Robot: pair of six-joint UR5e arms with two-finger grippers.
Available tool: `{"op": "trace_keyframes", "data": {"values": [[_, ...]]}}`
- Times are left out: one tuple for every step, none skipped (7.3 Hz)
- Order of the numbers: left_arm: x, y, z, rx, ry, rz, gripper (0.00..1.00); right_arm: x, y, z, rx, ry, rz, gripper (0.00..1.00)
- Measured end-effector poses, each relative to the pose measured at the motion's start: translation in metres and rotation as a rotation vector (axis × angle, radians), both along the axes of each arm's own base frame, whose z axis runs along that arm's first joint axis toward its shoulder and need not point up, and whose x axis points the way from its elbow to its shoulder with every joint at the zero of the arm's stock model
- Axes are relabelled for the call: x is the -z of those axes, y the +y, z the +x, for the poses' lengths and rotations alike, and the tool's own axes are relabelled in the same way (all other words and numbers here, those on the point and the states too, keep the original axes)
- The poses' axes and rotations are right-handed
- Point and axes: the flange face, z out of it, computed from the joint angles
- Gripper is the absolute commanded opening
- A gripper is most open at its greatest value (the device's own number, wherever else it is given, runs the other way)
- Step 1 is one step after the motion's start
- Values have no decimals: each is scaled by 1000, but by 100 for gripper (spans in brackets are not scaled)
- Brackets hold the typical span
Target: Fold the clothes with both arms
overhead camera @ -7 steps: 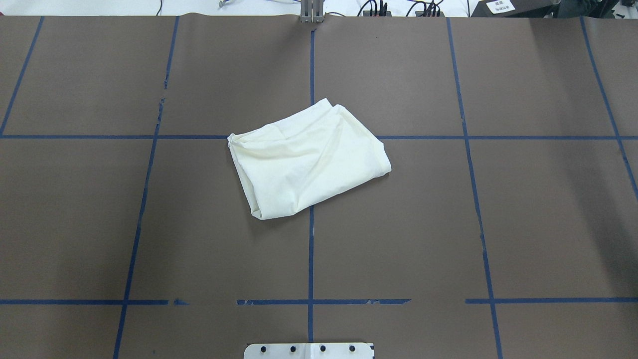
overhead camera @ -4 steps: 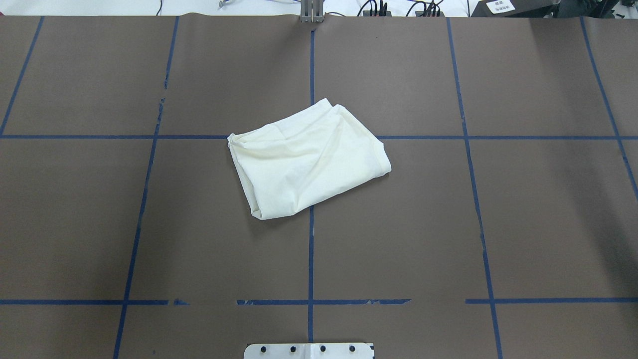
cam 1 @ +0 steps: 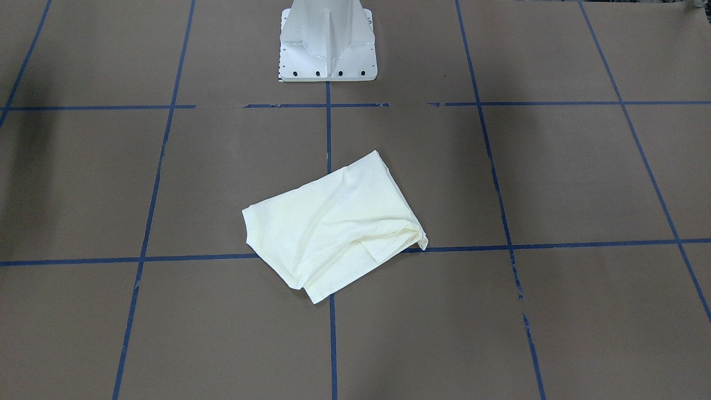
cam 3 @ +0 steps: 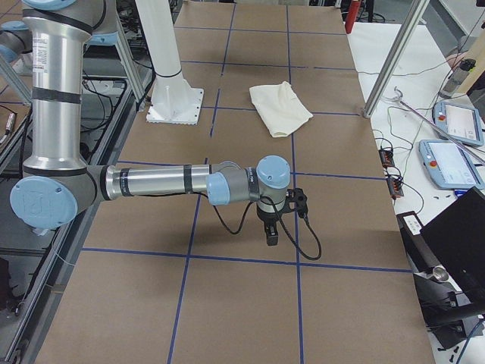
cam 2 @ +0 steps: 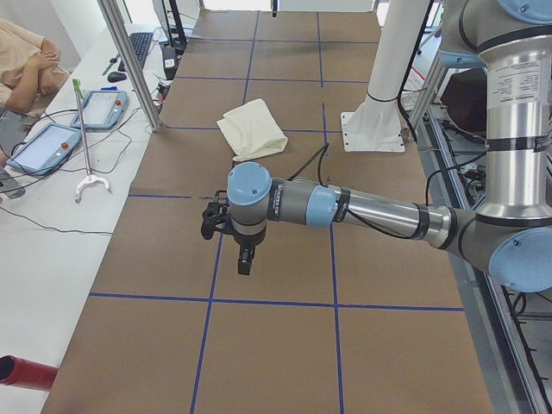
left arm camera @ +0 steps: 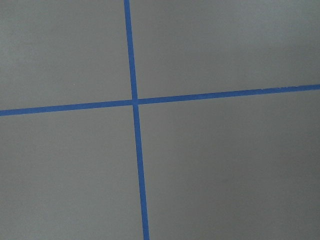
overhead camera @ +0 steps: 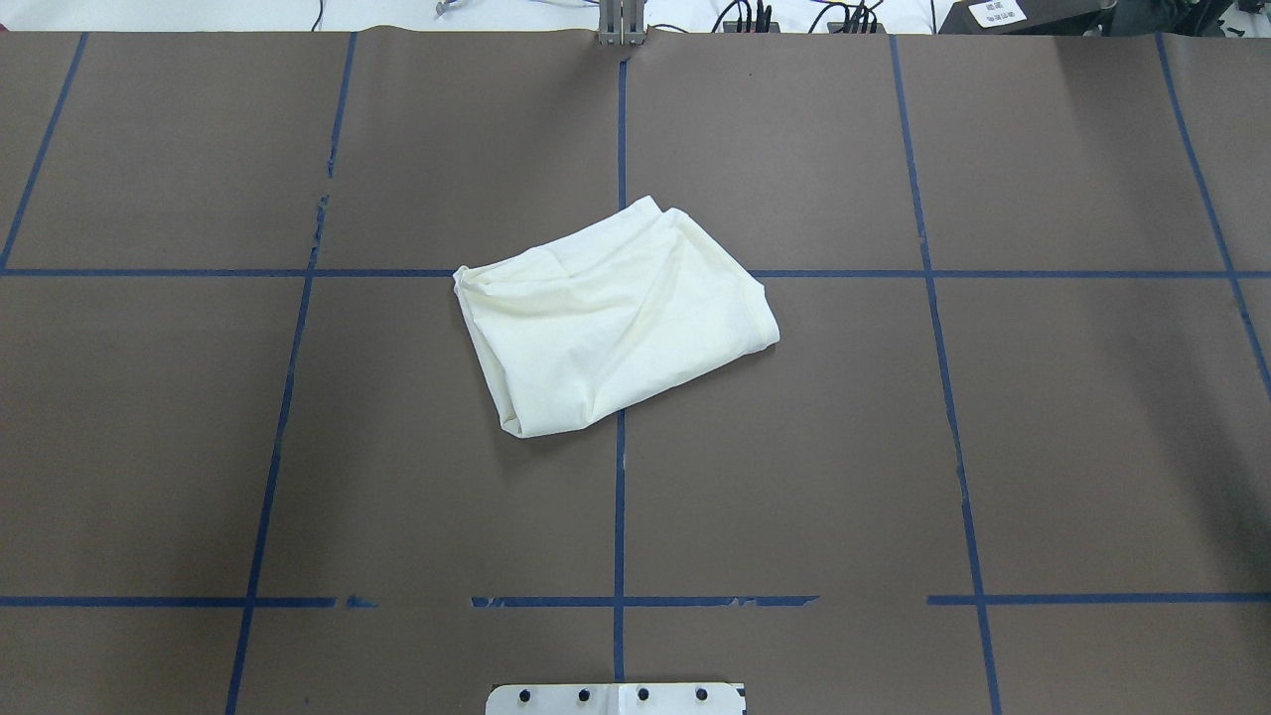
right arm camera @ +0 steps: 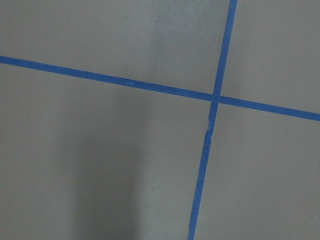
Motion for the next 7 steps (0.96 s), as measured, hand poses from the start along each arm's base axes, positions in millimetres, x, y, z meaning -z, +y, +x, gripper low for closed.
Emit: {"op": "trace_keyframes", "data": {"values": [[2, -1, 0, 0, 1, 4, 100, 0, 0, 1, -4, -2, -1, 100], [2, -1, 0, 0, 1, 3, 100, 1, 0, 1, -9, -6, -5, 100], [-2, 1, 0, 0, 0, -4, 100, 0, 1, 1, -10, -10, -9, 100], [-10, 3, 0, -2, -4, -18, 100, -1, 3, 1, -11, -13, -12, 100], [-23, 3, 0, -4, -7, -40, 100, -2, 4, 1, -12, -13, -13, 100], [-37, 3, 0, -6, -8, -66, 100, -3, 4, 1, -12, -14, -14, 100], [-46, 3, 1, -7, -9, -78, 100, -3, 5, 1, -12, -14, -14, 100]]}}
